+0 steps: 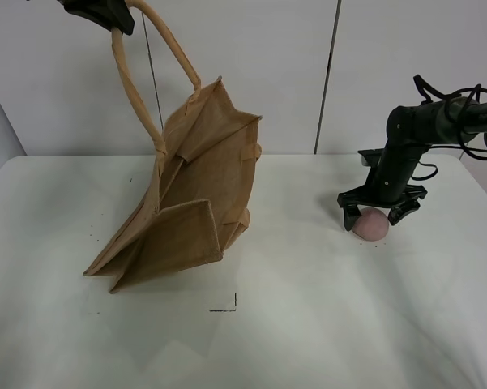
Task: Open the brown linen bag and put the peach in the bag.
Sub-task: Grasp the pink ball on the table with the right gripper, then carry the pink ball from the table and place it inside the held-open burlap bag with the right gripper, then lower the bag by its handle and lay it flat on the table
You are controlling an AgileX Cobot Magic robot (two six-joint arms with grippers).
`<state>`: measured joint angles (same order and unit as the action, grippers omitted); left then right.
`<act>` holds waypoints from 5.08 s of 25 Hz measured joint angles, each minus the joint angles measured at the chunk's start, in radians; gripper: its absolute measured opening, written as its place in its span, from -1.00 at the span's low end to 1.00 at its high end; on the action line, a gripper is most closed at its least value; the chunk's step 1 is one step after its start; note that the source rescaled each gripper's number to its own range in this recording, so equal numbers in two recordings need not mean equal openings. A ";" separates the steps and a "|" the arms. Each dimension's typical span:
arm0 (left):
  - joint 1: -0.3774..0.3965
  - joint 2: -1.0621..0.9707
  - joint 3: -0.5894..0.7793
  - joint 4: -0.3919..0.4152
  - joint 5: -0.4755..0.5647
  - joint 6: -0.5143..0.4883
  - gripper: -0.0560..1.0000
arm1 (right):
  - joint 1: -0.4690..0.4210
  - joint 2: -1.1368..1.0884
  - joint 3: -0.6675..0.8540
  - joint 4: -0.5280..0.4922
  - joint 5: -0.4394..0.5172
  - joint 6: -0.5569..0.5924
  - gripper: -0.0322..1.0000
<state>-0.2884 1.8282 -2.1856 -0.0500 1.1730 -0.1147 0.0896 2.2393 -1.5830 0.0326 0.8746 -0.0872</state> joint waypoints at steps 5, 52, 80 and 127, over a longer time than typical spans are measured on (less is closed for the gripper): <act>0.000 0.000 0.000 0.000 0.000 0.000 -0.89 | 0.000 0.000 0.000 0.007 0.015 0.001 0.10; 0.000 0.000 0.000 -0.001 0.000 0.000 -0.89 | 0.436 0.075 -0.497 0.522 0.041 -0.407 -0.93; 0.000 0.000 0.000 -0.001 0.000 0.000 -0.89 | 0.426 0.084 -0.500 0.485 0.104 -0.383 1.00; 0.000 0.000 0.000 -0.001 -0.001 0.000 -0.89 | -0.121 -0.450 0.043 0.026 0.335 -0.010 1.00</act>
<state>-0.2884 1.8282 -2.1856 -0.0509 1.1723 -0.1147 -0.0319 1.7895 -1.5403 0.0581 1.2092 -0.0971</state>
